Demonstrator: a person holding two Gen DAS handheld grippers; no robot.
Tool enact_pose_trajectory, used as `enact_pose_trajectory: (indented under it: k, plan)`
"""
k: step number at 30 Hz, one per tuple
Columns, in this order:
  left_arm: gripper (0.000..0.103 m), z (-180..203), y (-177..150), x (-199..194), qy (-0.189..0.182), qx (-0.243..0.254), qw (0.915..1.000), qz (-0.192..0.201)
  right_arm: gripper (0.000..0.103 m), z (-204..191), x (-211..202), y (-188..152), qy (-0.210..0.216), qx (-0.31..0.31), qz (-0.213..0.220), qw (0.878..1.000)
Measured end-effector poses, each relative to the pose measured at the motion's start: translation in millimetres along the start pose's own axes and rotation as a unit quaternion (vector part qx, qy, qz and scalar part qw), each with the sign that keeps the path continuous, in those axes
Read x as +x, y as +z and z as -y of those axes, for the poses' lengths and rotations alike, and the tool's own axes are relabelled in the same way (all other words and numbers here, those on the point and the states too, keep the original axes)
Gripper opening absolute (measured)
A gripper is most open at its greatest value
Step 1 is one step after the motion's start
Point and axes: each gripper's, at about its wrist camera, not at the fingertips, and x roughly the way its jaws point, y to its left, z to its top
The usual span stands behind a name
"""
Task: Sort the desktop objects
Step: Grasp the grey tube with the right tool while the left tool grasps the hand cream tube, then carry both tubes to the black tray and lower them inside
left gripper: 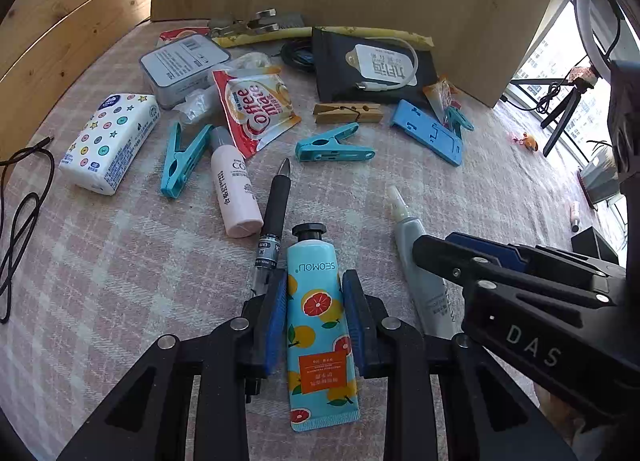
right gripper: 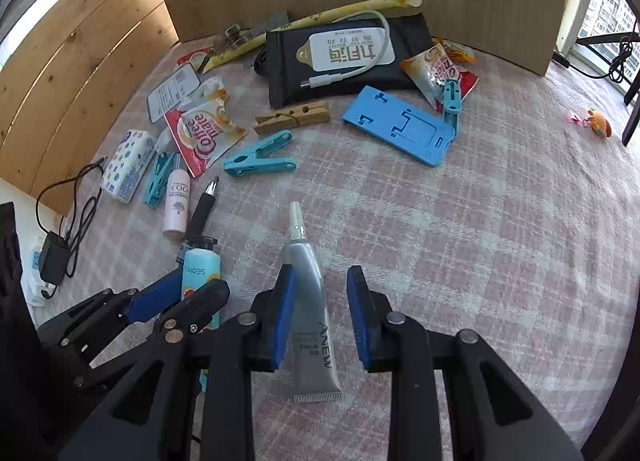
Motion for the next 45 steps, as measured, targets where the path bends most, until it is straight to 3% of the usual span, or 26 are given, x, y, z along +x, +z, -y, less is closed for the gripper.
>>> enact_pose_trajectory:
  k: [5, 9, 16, 22, 32, 38, 45]
  plan:
    - [0.026, -0.1, -2.2, -1.1, 0.003, 0.006, 1.0000, 0.003, 0.026, -1.9, 5.3, -0.6, 0.007, -0.003, -0.001, 1.000]
    - [0.026, -3.8, -4.6, -3.4, -0.007, -0.001, 1.0000, 0.002, 0.013, -0.7, 3.5, -5.5, -0.012, -0.018, 0.003, 1.000]
    - [0.026, 1.9, -7.9, -7.9, -0.046, -0.018, 0.9988, -0.010, 0.011, 24.6, -9.9, -20.6, -0.011, 0.018, 0.005, 1.000]
    - [0.026, 35.1, -8.9, -16.0, -0.064, 0.013, 0.9978, -0.014, 0.011, 63.1, -44.2, -46.2, -0.013, 0.058, 0.029, 0.998]
    - [0.026, 135.6, -17.3, -28.8, -0.103, 0.078, 0.9915, -0.016, 0.010, 147.0, -121.2, -79.7, -0.022, 0.137, 0.088, 0.986]
    - [0.026, 220.2, -30.6, -49.0, -0.136, 0.119, 0.9835, -0.002, 0.010, 212.3, -178.1, -104.3, -0.028, 0.168, 0.115, 0.979]
    - [0.026, 322.9, -45.4, -62.7, -0.179, 0.152, 0.9720, -0.003, 0.010, 291.6, -237.1, -139.5, -0.064, 0.200, 0.132, 0.969]
